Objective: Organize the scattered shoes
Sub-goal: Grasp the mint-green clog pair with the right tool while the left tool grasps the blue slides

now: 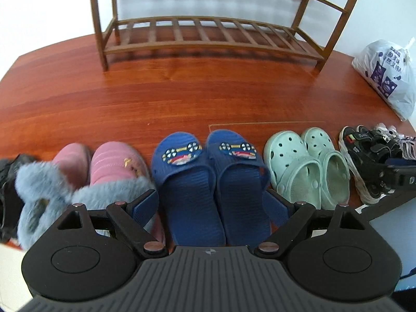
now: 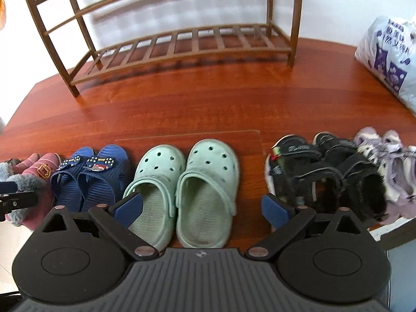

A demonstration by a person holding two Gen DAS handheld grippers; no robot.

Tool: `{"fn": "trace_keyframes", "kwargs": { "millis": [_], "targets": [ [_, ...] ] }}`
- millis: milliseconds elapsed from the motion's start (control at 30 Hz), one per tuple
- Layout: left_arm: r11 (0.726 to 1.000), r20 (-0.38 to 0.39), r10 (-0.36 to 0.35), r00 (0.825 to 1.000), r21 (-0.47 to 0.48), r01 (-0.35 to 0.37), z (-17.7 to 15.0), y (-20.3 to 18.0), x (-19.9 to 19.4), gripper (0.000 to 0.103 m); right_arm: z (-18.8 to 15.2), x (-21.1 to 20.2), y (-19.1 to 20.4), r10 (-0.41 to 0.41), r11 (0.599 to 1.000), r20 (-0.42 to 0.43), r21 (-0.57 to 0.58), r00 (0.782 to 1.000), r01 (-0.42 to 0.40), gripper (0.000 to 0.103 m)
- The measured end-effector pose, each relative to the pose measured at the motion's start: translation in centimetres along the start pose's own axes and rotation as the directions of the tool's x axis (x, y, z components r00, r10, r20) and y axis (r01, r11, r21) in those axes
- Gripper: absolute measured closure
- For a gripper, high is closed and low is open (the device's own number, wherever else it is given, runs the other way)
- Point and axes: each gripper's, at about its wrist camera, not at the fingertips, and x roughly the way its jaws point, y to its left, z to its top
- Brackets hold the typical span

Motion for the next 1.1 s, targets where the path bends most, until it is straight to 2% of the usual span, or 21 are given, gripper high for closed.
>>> {"fn": "trace_keyframes", "kwargs": {
  "millis": [200, 233, 267, 300, 367, 500, 567, 867, 933, 1100],
  "targets": [
    [1.000, -0.067, -0.030, 0.997, 0.002, 0.030, 0.7, -0.6, 3.1, 0.030, -0.2, 2.6, 1.4, -0.011, 1.000, -0.041, -0.011, 0.999, 0.011, 0.006],
    [0.999, -0.088, -0.038, 0.995, 0.012, 0.039, 0.7, -0.9, 3.7, 0.038, -0.2, 3.1, 1.6, -0.012, 1.000, -0.047, -0.018, 0.999, 0.011, 0.007],
    [0.999, -0.101, -0.043, 0.994, 0.017, 0.045, 0.7, -1.1, 4.1, 0.041, -0.3, 3.6, 1.7, -0.012, 1.000, -0.054, -0.025, 0.998, 0.011, 0.007],
    [0.999, -0.110, -0.043, 0.993, 0.021, 0.045, 0.6, -1.3, 4.5, 0.042, -0.3, 4.2, 1.8, -0.012, 0.999, -0.061, -0.031, 0.998, 0.010, 0.009],
    [0.999, -0.126, -0.036, 0.991, 0.031, 0.040, 0.5, -1.8, 5.7, 0.048, -0.5, 5.3, 2.0, -0.007, 0.999, -0.077, -0.046, 0.997, 0.004, 0.019],
    [0.999, -0.117, 0.014, 0.993, 0.032, -0.010, 0.4, -1.9, 7.5, 0.051, -0.8, 7.5, 2.3, 0.007, 0.996, -0.104, -0.085, 0.995, -0.016, 0.030],
    [1.000, -0.122, 0.025, 0.992, 0.020, -0.023, 0.4, -1.8, 8.3, 0.055, -0.7, 8.3, 2.5, 0.010, 0.995, -0.112, -0.098, 0.994, -0.021, 0.034],
    [0.999, -0.158, 0.039, 0.987, -0.012, -0.042, 1.1, -1.3, 9.4, 0.054, 0.1, 11.0, 3.1, 0.028, 0.992, -0.111, -0.116, 0.993, -0.041, 0.049],
    [0.999, -0.162, 0.038, 0.986, -0.008, -0.040, 1.3, -1.3, 9.3, 0.054, 0.4, 11.5, 3.3, 0.023, 0.992, -0.098, -0.123, 0.995, -0.035, 0.063],
    [1.000, -0.156, 0.028, 0.987, 0.009, -0.027, 1.8, -1.3, 8.9, 0.053, 1.2, 11.4, 3.1, 0.003, 0.991, -0.079, -0.129, 0.997, -0.014, 0.083]
  ]
}}
